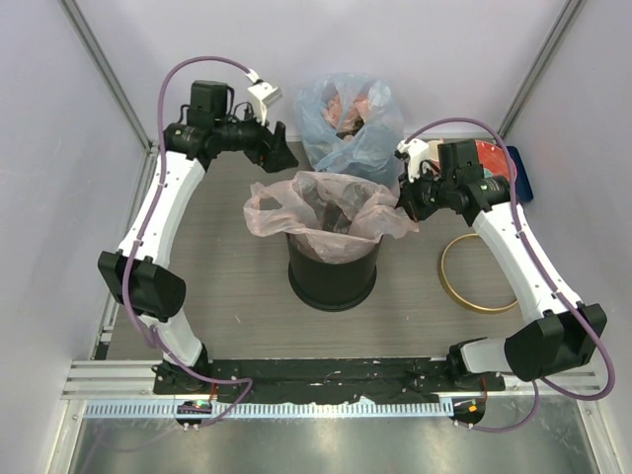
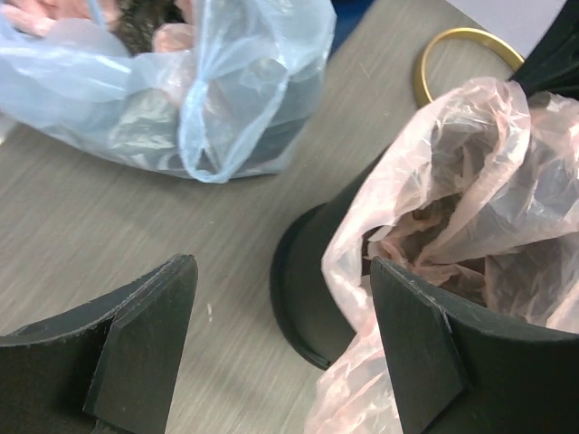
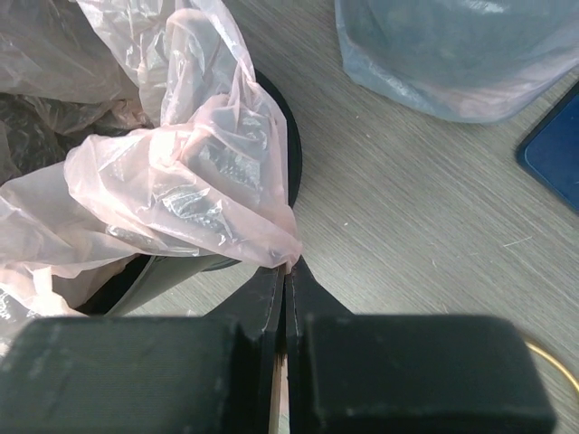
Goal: Put the trash bags into the trash bin
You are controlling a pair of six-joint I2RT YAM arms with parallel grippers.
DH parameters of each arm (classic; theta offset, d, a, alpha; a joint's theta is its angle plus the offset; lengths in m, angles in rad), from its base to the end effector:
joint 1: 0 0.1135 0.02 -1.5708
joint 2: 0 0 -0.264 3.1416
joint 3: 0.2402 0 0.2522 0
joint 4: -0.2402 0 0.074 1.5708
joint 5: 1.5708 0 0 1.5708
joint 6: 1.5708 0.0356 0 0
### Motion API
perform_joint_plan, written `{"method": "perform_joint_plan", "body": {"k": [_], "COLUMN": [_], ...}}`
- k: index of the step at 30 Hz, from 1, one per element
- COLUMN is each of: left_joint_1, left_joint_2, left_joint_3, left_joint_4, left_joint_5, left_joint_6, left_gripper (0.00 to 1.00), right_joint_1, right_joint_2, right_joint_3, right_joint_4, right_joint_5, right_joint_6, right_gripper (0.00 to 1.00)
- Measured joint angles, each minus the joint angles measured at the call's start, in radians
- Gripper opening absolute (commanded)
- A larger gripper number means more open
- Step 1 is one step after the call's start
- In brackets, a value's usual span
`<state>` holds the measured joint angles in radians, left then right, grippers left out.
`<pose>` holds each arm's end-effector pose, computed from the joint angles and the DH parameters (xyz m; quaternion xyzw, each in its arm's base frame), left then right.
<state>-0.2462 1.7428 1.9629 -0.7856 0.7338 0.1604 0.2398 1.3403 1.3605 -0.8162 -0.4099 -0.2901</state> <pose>0.3588 -0.1147 0.4318 0.3344 0.7662 -0.3334 0.4358 0.2667 0.0798 0.3592 -0.3116 0.8548 0.1791 0.3745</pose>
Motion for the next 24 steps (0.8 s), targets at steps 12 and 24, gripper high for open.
{"method": "perform_joint_plan", "body": {"k": [12, 24], "left_joint_1": [-0.079, -0.066], "left_joint_2": [0.134, 0.174], "left_joint_3": [0.0, -0.018], "left_joint_4": [-0.072, -0.021], "left_joint_5": [0.005, 0.024], "left_joint_6": [0.002, -0.101], "left_gripper": [0.35, 0.0], "right_joint_1": [0.0, 0.0], "right_joint_2": [0.011, 0.041], "right_joint_3": [0.013, 0.017], "right_joint_4": [0.005, 0.008], "right_joint_5": [-0.003, -0.003], "right_joint_6": [0.0, -0.005], "right_gripper": [0.01, 0.01]}}
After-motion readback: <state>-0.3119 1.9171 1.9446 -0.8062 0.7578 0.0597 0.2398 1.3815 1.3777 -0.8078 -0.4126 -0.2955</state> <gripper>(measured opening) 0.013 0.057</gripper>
